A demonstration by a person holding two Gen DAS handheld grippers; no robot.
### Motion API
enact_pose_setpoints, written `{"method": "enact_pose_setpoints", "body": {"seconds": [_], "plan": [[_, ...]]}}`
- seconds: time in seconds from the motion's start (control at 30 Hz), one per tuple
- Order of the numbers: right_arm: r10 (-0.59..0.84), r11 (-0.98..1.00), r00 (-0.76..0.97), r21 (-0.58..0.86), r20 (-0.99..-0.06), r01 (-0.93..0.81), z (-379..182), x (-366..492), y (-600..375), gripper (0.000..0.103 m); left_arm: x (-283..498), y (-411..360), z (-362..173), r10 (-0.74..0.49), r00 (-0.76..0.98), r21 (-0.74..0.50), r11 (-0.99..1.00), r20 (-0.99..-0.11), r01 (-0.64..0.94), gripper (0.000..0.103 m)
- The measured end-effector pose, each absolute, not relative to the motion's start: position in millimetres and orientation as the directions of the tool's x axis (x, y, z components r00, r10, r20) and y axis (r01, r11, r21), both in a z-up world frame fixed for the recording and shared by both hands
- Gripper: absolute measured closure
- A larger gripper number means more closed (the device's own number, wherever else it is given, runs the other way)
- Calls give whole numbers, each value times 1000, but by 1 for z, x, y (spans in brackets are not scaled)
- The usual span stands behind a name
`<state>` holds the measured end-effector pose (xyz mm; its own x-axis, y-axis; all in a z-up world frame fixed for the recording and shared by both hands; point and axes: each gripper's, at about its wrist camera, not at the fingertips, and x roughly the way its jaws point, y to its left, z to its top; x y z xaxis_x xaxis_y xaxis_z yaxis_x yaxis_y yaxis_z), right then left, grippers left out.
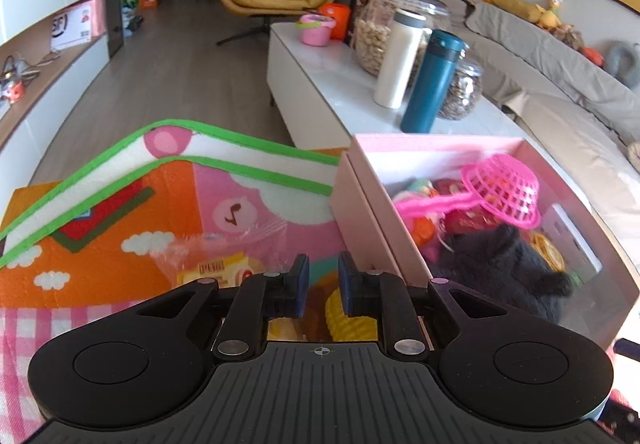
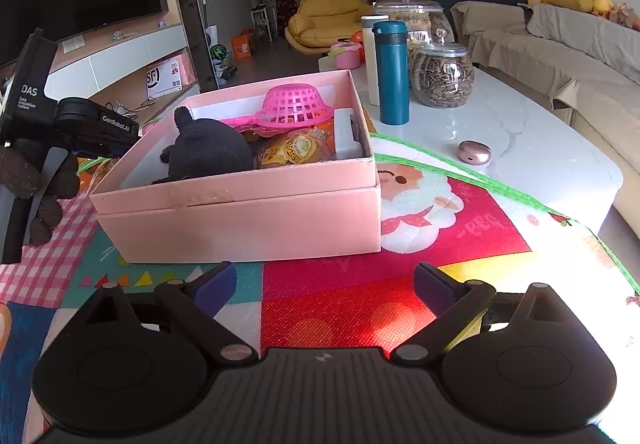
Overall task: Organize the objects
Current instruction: 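Reach the left gripper toward the bagged bread roll while the right reaches toward the yellow corn toy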
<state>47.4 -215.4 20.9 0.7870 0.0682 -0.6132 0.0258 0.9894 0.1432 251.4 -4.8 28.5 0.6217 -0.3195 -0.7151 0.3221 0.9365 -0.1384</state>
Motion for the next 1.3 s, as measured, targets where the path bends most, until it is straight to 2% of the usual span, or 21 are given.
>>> {"method": "enact_pose_setpoints", "body": {"seconds": [0.17,0.23,0.47,0.73,0.87,0.97,1.07,1.13,1.2,1.3], "plan": [[64,989,790,144,-610,31,21,48,-216,6,214,-2,18,-367,554,-122,895,-747,429,87],[65,989,793,147,-606,31,21,47,-216,3,193,-1,18,-378,552,-112,883,-743,455,87],[76,989,793,144,-605,15,22,47,-215,2,127,16,20,-474,521,-220,852,-710,474,87],[363,920,678,130,-639,-370,32,39,-154,2,116,44,49,-345,656,-96,918,-671,384,86],[414,872,634,86,-653,-481,33,47,-113,2,124,55,55,-308,690,-110,942,-654,316,86],[390,878,617,74,-684,-473,29,60,-93,2,121,58,53,-313,690,-126,943,-653,308,86],[376,883,615,68,-693,-464,30,63,-87,13,113,61,51,-326,691,-144,940,-646,308,86],[367,887,614,64,-699,-457,31,62,-85,32,109,62,50,-332,691,-153,939,-643,309,86],[364,889,611,68,-703,-452,32,61,-85,44,107,63,48,-332,689,-156,939,-644,306,86],[346,897,627,50,-698,-439,33,58,-87,49,105,64,43,-319,682,-148,943,-658,298,86]]}}
